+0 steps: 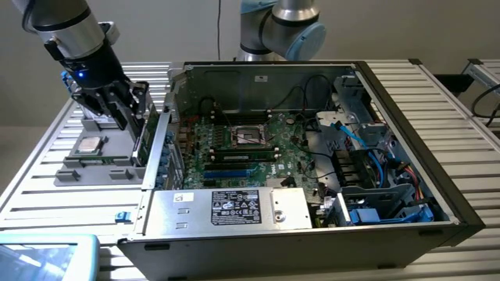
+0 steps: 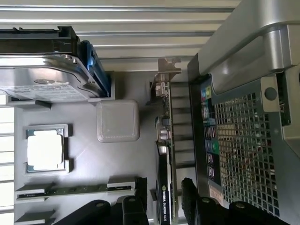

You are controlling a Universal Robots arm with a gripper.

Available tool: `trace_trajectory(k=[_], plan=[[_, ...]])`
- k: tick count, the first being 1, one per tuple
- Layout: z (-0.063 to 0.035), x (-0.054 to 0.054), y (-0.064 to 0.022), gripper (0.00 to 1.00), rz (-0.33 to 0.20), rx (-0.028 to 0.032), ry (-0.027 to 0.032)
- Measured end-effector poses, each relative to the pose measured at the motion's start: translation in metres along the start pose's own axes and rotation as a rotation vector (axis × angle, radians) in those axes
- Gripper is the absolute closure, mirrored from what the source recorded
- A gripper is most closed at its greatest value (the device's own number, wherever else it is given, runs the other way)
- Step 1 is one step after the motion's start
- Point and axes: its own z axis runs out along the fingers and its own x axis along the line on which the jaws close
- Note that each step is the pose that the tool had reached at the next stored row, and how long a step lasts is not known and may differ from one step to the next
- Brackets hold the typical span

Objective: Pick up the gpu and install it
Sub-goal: 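Pick up the gpu and move the gpu toward the slot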

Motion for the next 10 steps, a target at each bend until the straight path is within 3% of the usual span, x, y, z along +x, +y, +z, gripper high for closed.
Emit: trace_trajectory(k=[10], plan=[[0.0163,-0.001,-0.0015,0.56,-0.015,-0.0096,0.0018]])
